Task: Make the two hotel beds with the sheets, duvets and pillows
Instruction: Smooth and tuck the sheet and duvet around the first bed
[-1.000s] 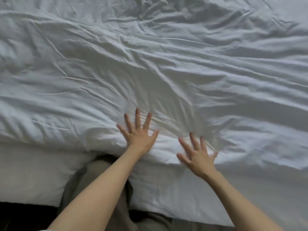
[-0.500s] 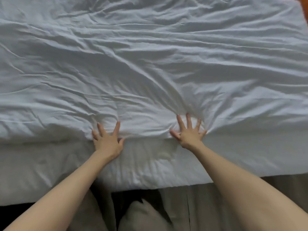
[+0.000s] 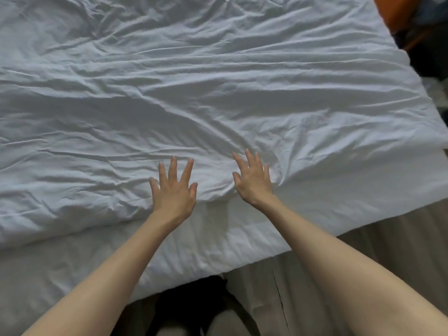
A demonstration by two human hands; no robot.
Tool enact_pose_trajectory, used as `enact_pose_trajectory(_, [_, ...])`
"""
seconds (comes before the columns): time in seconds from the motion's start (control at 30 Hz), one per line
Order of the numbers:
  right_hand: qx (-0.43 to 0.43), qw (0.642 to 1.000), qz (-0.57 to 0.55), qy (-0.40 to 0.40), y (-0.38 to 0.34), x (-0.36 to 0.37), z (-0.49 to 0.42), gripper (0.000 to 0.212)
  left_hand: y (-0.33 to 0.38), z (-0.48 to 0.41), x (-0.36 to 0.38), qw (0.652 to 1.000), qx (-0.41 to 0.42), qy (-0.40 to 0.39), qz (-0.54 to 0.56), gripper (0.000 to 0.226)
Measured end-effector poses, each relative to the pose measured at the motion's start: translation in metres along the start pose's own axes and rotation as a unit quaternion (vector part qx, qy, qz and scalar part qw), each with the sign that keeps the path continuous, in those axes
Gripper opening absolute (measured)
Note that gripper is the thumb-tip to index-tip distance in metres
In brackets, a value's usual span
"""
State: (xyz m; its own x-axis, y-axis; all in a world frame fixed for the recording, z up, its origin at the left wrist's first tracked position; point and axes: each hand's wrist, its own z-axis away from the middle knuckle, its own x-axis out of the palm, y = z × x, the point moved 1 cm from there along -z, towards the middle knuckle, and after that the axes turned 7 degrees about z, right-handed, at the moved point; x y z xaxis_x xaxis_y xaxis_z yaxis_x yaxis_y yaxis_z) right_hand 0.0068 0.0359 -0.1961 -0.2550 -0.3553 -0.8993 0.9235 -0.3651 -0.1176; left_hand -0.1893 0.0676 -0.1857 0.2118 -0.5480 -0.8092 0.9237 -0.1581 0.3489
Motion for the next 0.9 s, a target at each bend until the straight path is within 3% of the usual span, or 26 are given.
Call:
enact_pose_trajectory(0.27, [0.0, 1.0, 0.008, 0.024, 0.018, -0.02, -0.033, 0.055, 0.04, -0.027, -0.008, 1.0, 0.027, -0.006, 0.001, 0.062])
enact_pose_trajectory(0.53, [-0.028, 0.998, 0.013, 0.063, 0.105, -0.028, -0.119, 0.056, 0.122, -0.085, 0.036, 1.0, 0.01, 0.027, 0.008, 0.068])
enact_pose_trajectory(0.73, [-0.081, 0.988, 0.093, 0.09, 0.258, -0.015, -0.169, 0.056, 0.237, -0.153, 0.103, 0.997, -0.022, 0.067, 0.027, 0.061])
enact_pose_trajectory(0.8, [-0.059, 0.988, 0.108, 0.097, 0.329, -0.024, -0.178, 0.057, 0.29, -0.174, 0.132, 0.994, -0.023, 0.095, 0.04, 0.06])
enact_pose_trajectory(0.9, [0.038, 0.989, 0.111, 0.093, 0.45, -0.039, -0.182, 0.057, 0.37, -0.195, 0.175, 0.993, -0.012, 0.11, 0.042, 0.058])
